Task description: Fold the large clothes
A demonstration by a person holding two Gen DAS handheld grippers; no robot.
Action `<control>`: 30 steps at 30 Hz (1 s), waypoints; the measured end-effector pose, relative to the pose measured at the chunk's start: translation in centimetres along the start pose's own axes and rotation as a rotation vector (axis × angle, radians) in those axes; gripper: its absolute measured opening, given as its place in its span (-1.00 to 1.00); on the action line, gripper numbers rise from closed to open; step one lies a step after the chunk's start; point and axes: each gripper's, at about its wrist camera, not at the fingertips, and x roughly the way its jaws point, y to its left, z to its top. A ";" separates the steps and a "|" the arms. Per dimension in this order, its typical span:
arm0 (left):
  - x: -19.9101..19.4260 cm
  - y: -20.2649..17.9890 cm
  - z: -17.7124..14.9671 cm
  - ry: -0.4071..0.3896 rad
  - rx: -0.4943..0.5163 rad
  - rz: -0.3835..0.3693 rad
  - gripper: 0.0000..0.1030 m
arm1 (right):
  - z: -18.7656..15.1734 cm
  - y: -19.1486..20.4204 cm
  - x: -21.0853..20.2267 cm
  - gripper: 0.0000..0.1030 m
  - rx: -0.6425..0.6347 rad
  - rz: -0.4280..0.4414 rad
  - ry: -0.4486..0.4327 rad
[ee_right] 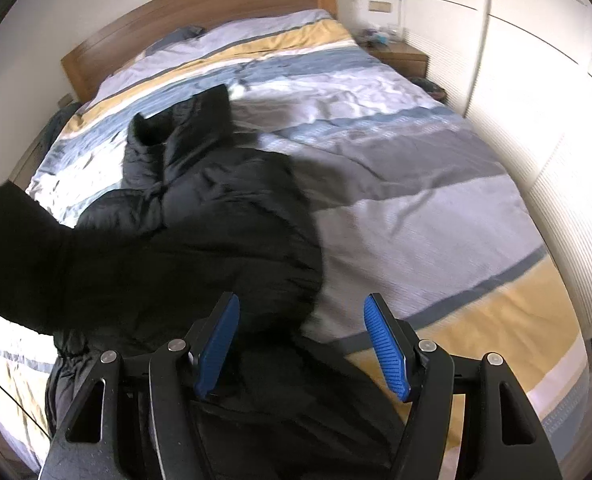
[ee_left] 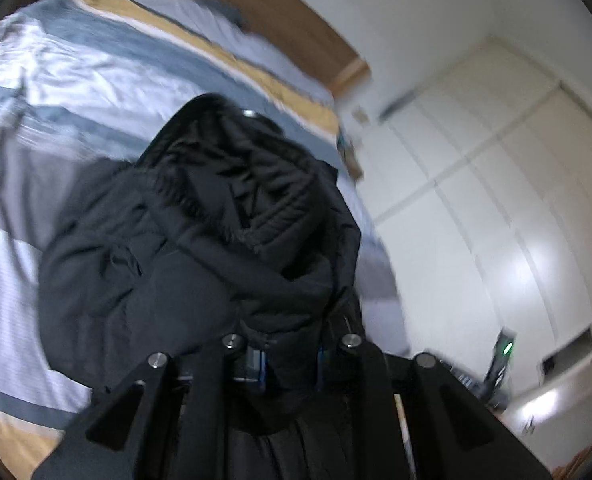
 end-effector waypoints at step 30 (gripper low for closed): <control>7.7 -2.9 -8.3 0.294 0.083 -0.016 -0.25 | -2.6 3.1 1.4 0.24 -0.067 0.038 0.038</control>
